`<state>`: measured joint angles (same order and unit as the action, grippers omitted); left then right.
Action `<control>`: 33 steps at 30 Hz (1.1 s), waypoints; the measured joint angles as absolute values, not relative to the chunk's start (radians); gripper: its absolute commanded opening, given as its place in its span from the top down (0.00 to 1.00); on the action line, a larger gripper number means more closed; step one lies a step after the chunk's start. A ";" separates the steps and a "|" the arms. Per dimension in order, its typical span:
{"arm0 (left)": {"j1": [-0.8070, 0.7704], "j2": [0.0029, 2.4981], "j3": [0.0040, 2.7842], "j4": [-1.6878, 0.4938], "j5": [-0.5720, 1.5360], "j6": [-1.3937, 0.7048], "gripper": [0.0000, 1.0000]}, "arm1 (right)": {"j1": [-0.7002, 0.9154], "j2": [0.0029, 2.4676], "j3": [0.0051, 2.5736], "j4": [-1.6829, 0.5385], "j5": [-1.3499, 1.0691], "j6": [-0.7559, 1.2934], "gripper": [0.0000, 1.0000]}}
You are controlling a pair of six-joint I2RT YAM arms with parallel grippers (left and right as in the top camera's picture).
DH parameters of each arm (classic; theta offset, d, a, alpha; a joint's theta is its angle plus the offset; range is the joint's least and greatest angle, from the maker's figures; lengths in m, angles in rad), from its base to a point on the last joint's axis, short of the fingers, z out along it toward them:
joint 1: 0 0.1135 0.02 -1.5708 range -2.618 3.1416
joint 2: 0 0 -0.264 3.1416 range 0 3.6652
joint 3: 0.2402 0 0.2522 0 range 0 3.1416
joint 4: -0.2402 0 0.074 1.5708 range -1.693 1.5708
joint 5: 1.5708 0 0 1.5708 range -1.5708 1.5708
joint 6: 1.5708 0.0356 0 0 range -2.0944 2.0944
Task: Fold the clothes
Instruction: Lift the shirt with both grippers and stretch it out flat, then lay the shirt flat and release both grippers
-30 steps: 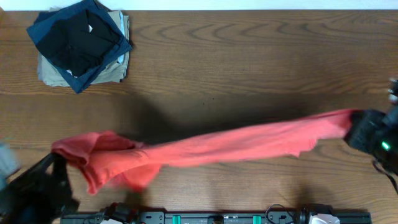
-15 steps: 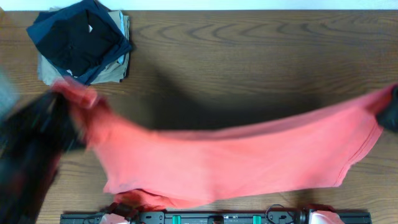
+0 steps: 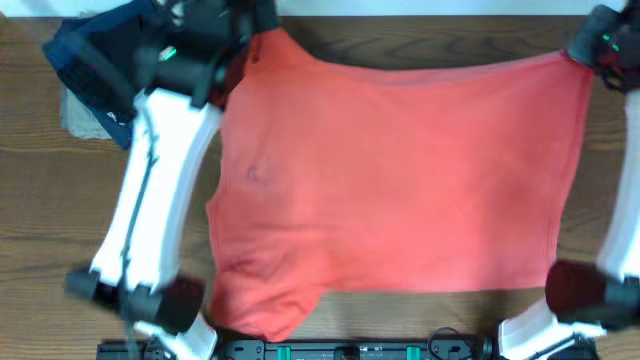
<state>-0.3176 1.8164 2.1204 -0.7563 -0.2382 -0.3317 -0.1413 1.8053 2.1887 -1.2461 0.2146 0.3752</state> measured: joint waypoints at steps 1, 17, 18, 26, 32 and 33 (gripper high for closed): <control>-0.312 1.864 2.120 -0.717 -0.239 -0.330 0.94 | -0.141 1.838 2.189 -1.219 0.217 0.375 0.99; -0.214 2.127 2.117 -0.648 -0.240 -0.314 0.02 | -0.172 2.055 2.187 -1.216 0.234 0.390 0.01; -0.216 2.119 2.117 -0.668 -0.236 -0.313 0.02 | -0.172 2.054 2.187 -1.229 0.229 0.390 0.01; -0.224 1.925 2.117 -1.046 -0.195 -0.313 0.02 | -0.172 1.975 2.187 -1.394 0.146 0.390 0.01; -0.224 1.733 2.121 -1.345 -0.189 -0.317 0.02 | -0.172 1.873 2.187 -1.551 0.111 0.400 0.05; -0.224 1.703 2.122 -1.387 -0.189 -0.319 0.02 | -0.172 1.858 2.187 -1.573 0.109 0.407 0.05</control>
<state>-0.2241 1.7027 2.1216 -1.3872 -0.1886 -0.3187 -0.1719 1.8584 2.1872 -1.5730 0.1085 0.4072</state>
